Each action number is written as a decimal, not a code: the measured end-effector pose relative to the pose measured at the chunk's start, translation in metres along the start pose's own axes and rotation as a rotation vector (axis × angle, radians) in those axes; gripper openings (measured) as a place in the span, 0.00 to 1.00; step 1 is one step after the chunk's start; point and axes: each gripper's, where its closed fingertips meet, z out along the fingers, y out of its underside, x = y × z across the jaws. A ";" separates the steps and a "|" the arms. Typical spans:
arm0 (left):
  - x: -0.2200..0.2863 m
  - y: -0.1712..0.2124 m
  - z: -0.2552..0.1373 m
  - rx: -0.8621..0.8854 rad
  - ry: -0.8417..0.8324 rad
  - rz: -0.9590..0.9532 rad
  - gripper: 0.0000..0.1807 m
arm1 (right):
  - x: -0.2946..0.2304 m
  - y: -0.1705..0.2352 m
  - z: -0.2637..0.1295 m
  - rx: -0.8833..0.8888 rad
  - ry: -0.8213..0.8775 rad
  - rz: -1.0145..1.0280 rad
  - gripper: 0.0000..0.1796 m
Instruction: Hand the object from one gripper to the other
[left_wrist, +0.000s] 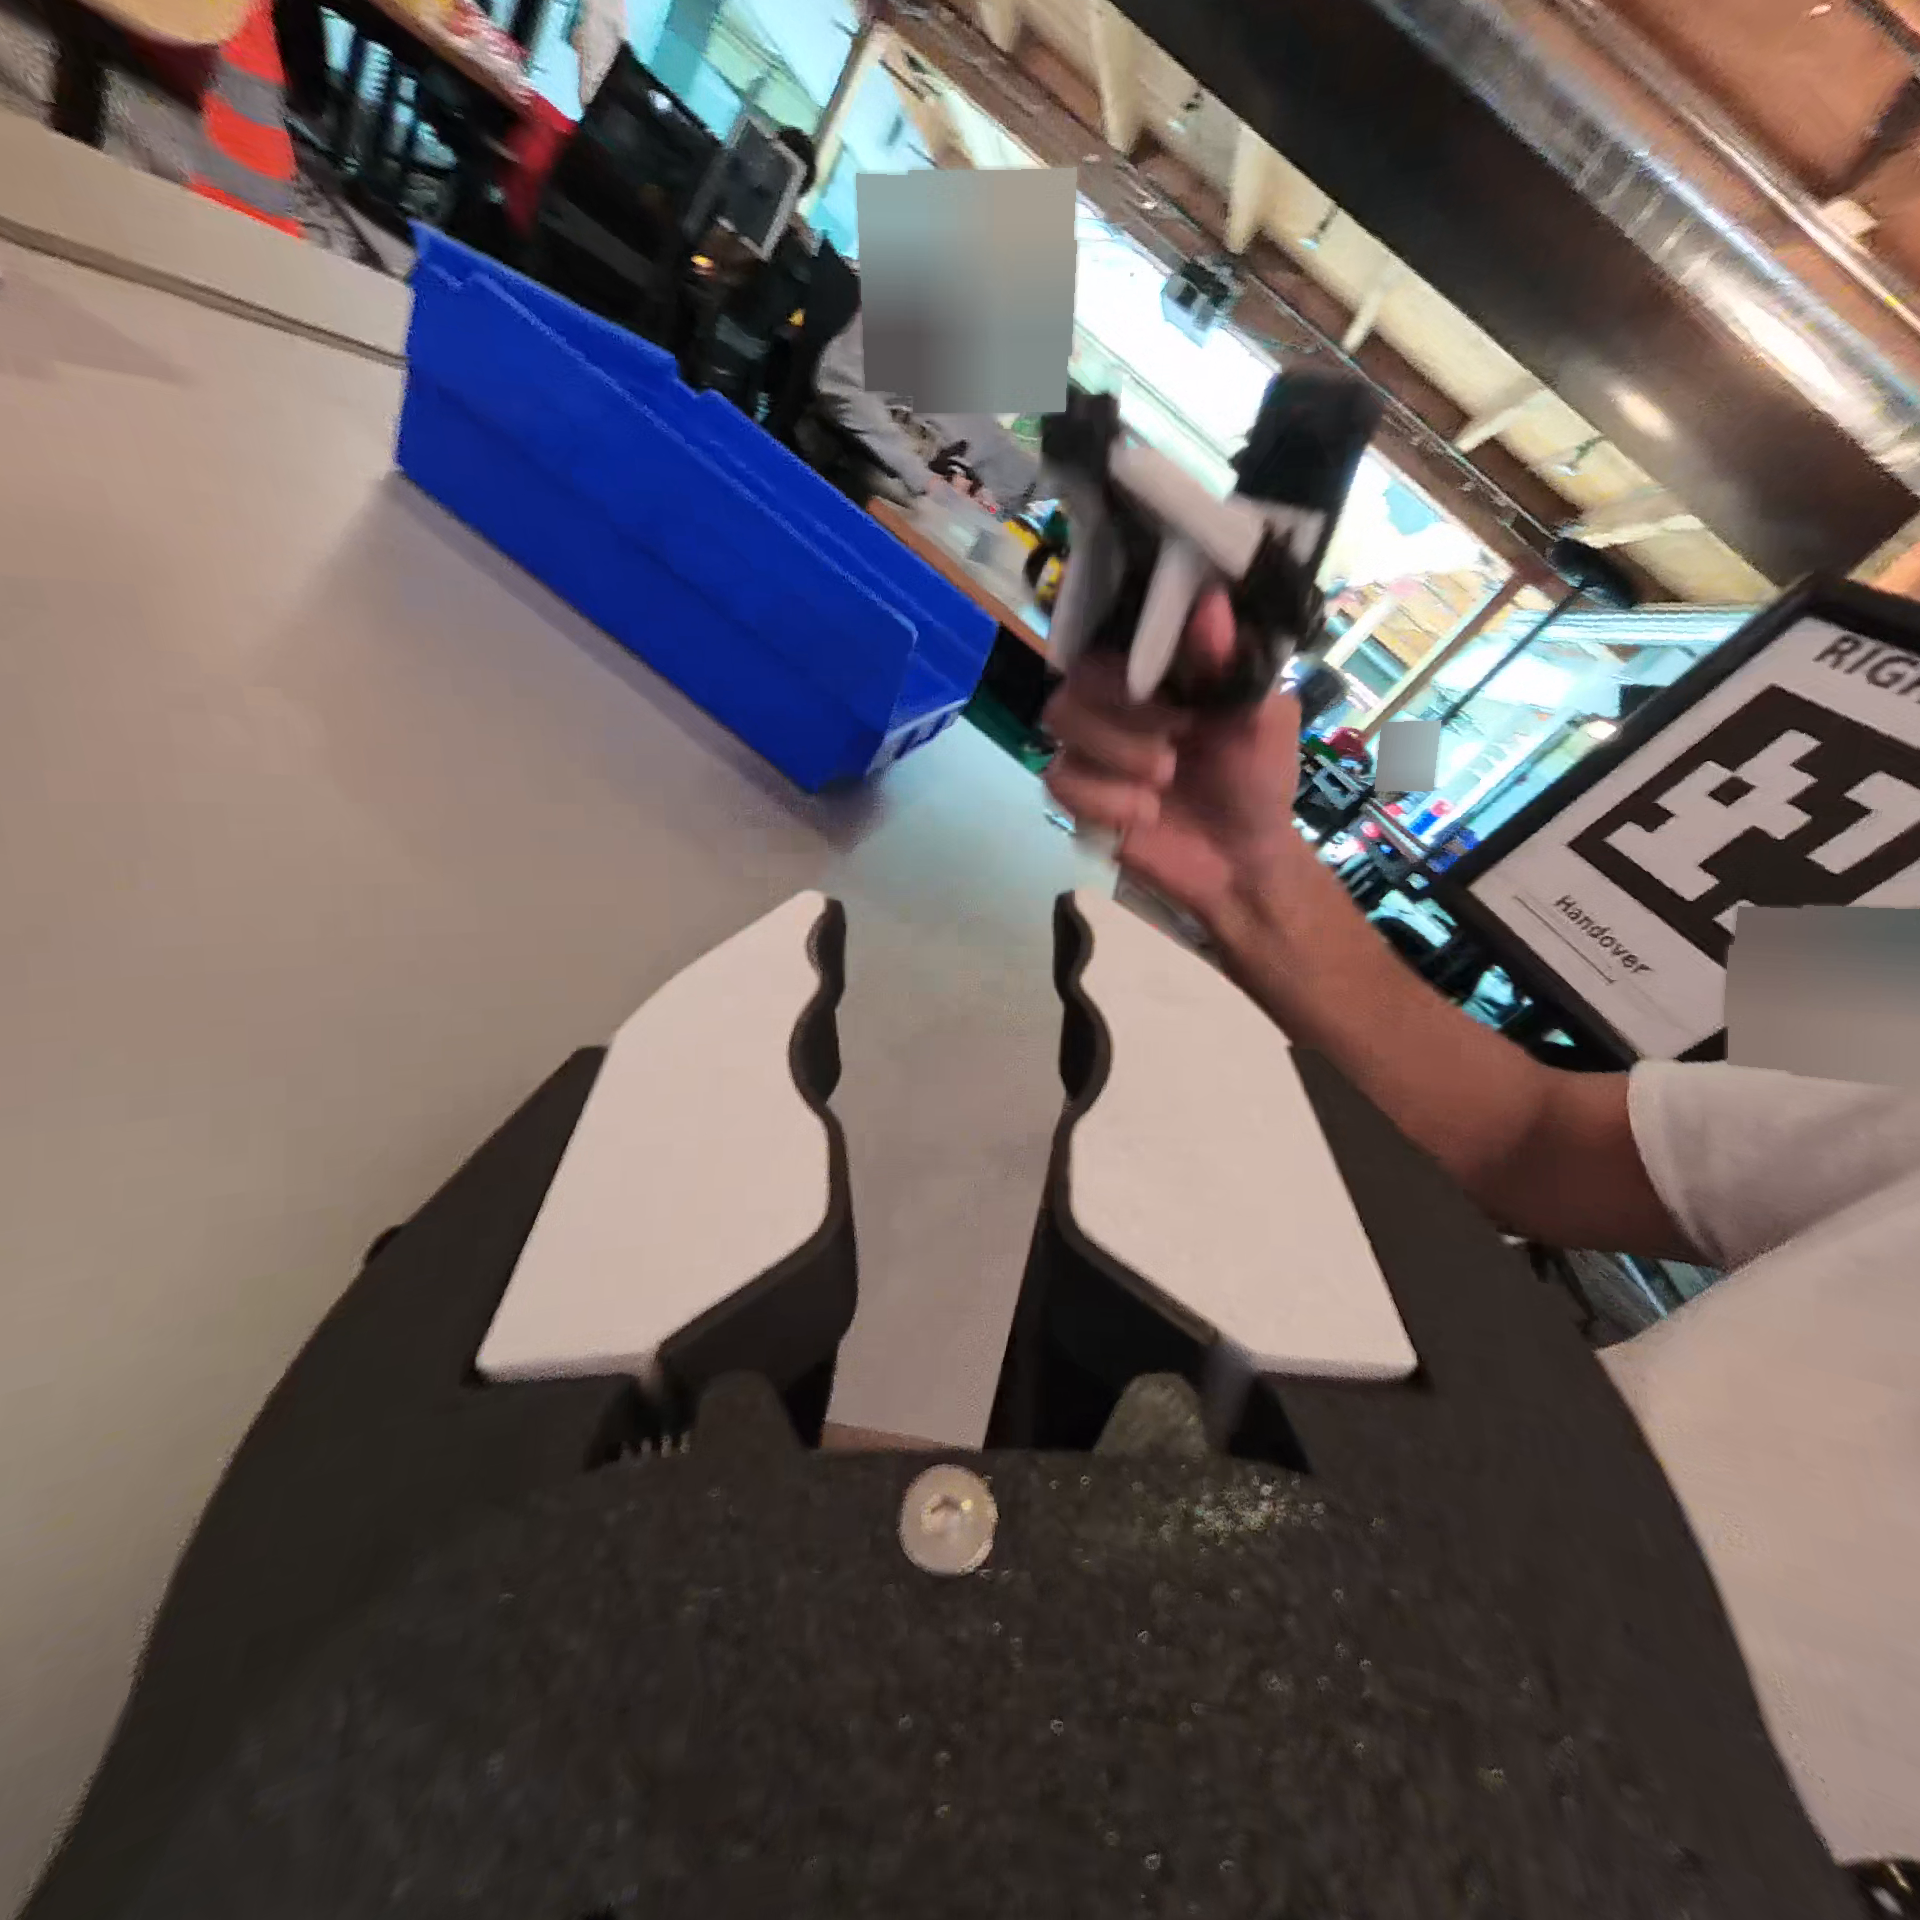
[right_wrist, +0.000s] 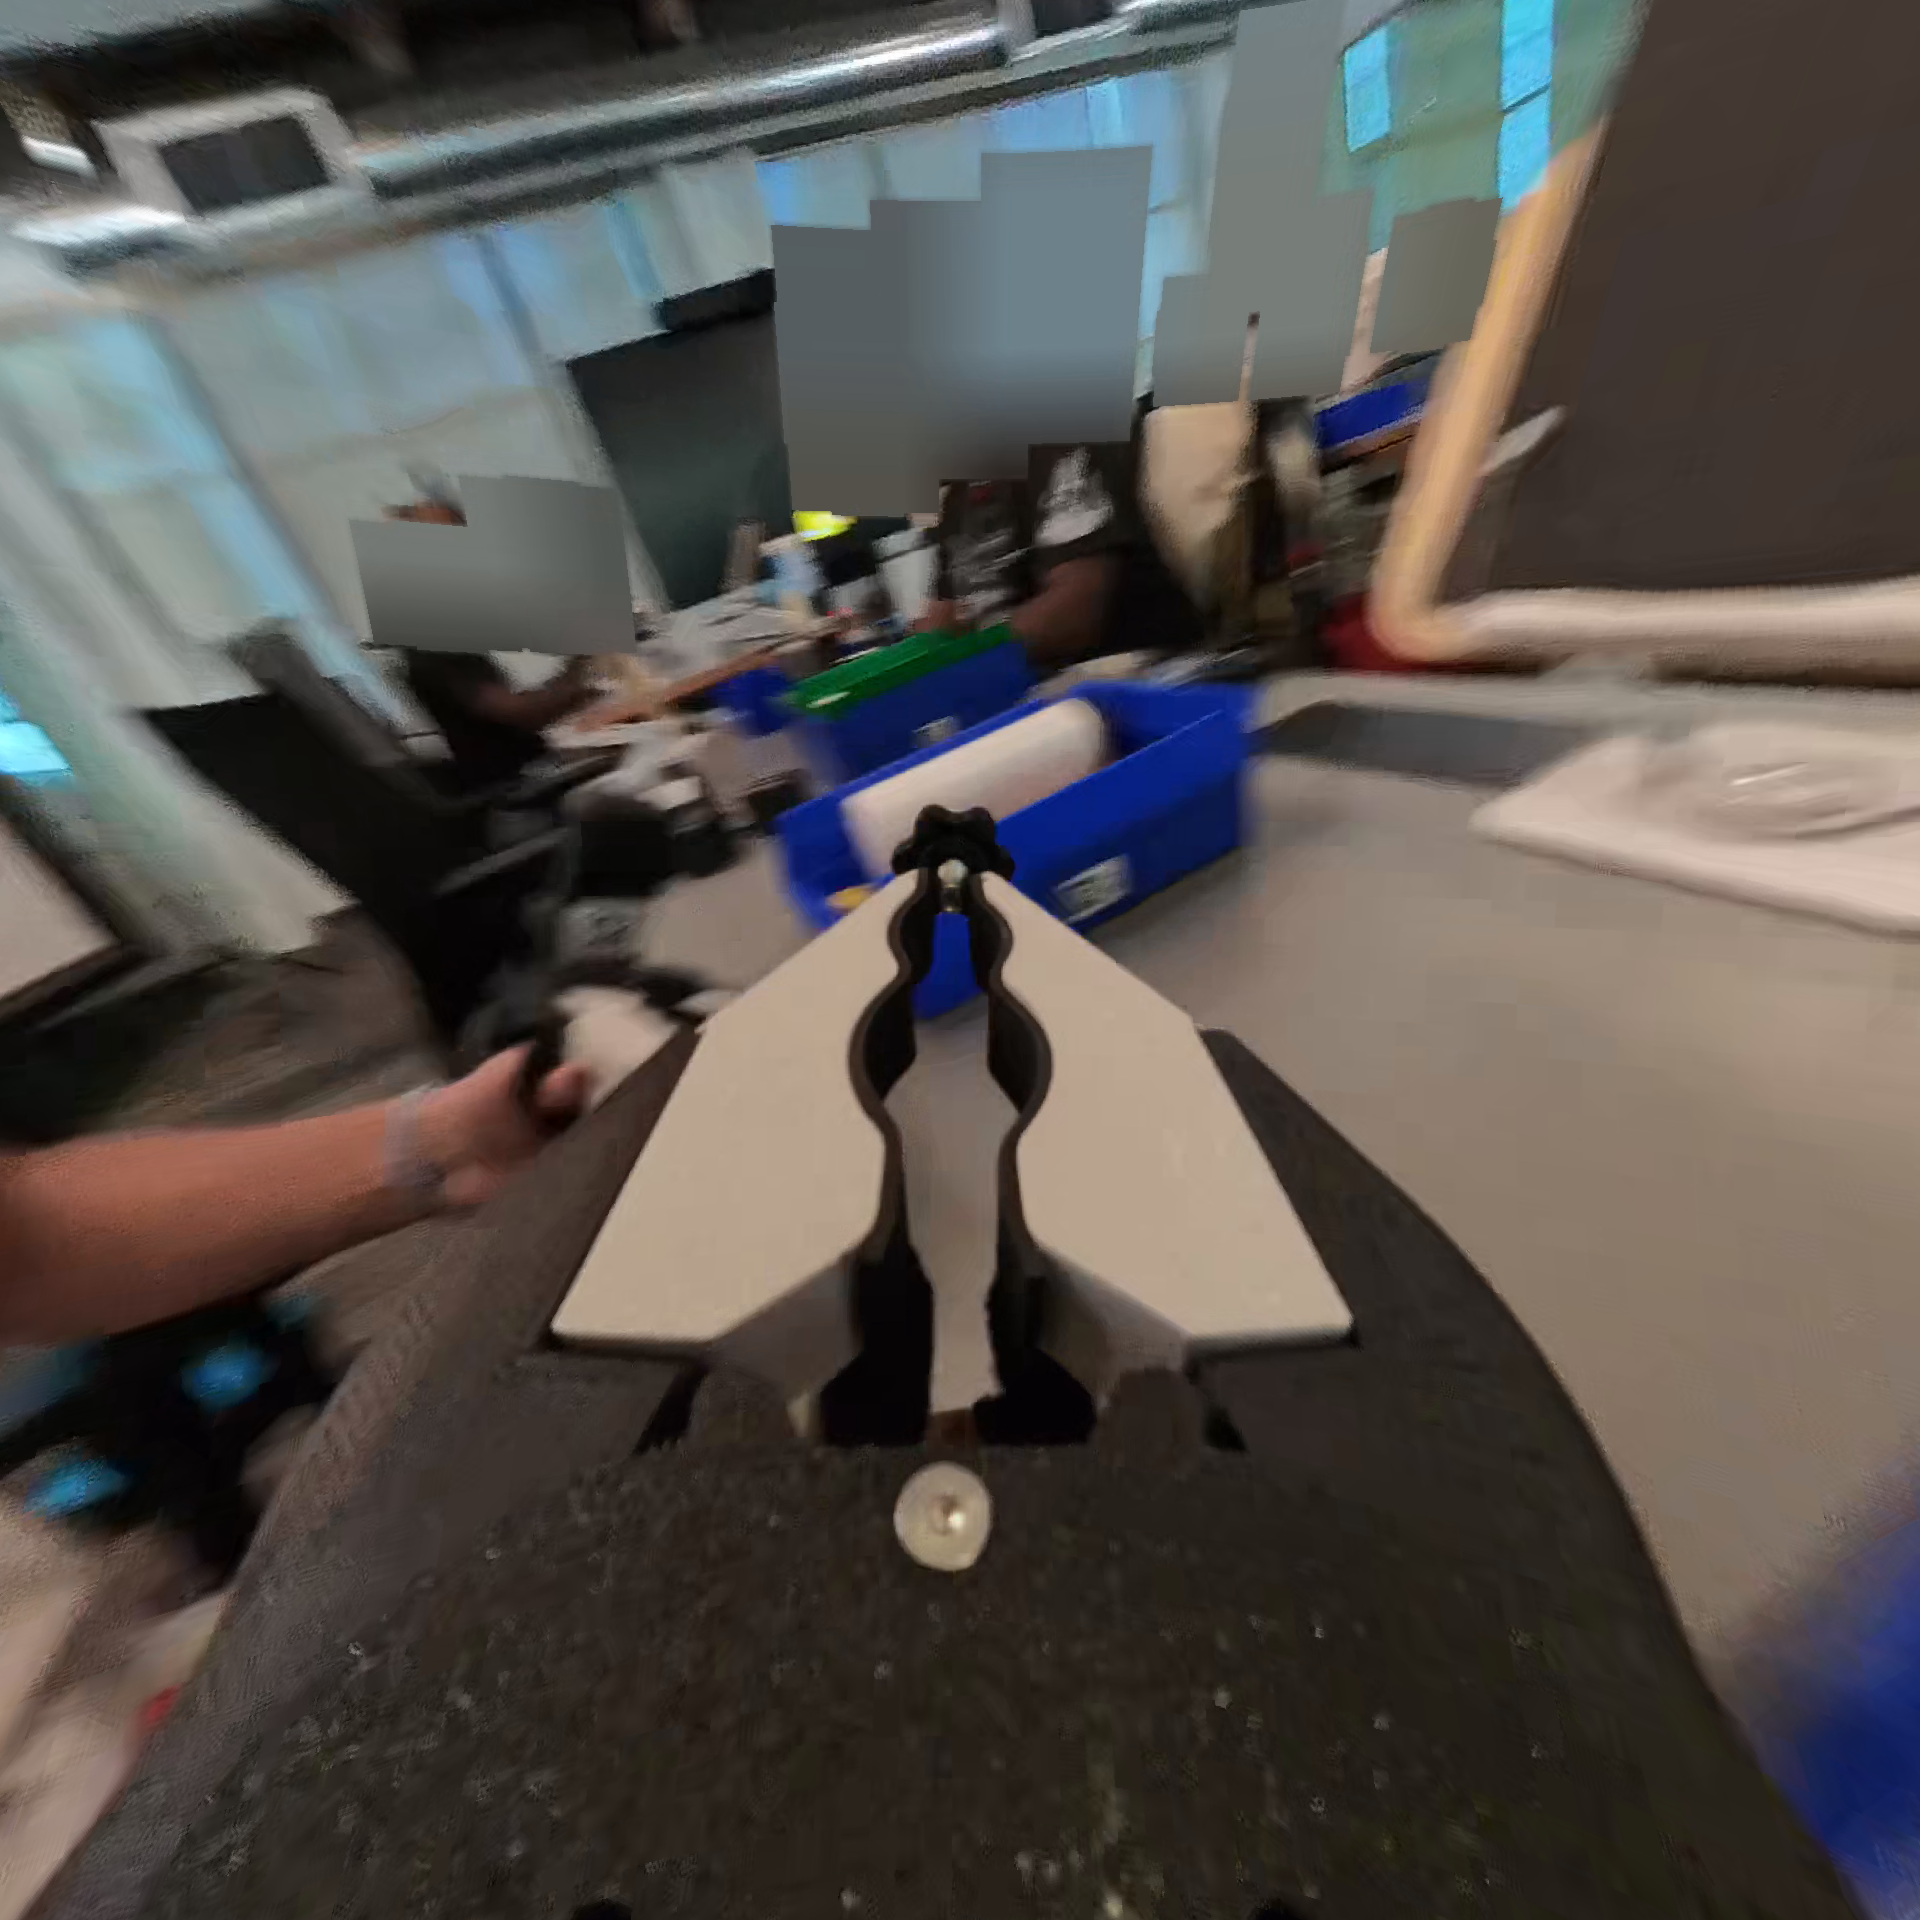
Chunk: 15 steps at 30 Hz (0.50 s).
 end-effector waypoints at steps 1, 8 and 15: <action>0.001 0.006 -0.006 0.000 -0.014 -0.006 0.21 | 0.024 -0.026 -0.014 0.023 0.096 -0.035 0.03; 0.005 0.018 -0.030 -0.062 -0.125 0.103 0.16 | 0.260 -0.058 -0.070 -0.421 0.724 -0.022 0.03; -0.026 0.039 -0.035 -0.238 -0.275 0.280 0.15 | 0.352 0.057 -0.064 -0.966 0.803 0.314 0.03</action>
